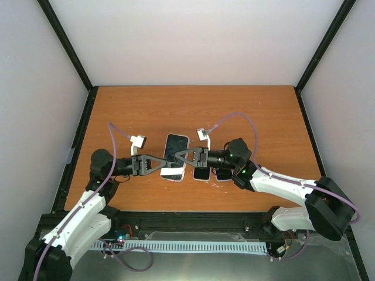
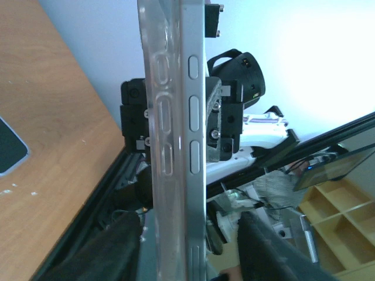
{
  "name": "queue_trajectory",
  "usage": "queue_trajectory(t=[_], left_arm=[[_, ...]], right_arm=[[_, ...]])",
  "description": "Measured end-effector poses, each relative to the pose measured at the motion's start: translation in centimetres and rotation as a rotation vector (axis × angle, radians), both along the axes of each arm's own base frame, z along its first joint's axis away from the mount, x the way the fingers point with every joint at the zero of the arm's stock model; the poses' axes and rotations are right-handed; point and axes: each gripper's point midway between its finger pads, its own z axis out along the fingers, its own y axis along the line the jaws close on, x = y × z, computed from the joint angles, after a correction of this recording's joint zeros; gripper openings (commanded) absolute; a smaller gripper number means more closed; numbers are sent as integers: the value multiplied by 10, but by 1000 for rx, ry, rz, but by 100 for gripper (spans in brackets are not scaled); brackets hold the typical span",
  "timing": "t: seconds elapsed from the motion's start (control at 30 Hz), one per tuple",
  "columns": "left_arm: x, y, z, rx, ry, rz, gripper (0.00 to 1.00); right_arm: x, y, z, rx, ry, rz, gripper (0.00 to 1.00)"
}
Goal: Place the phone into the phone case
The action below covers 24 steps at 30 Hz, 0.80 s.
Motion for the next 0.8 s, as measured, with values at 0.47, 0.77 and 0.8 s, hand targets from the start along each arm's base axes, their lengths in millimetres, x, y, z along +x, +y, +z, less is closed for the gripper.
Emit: queue_trajectory(t=[0.47,0.77,0.8], left_arm=[[18,0,2,61,25,65,23],[18,1,15,44,-8,80,63],[16,1,15,33,-10,78,63]], right_arm=[[20,7,3,33,47,-39,14],[20,7,14,83,68,-41,13],[20,7,17,92,66,-40,13]])
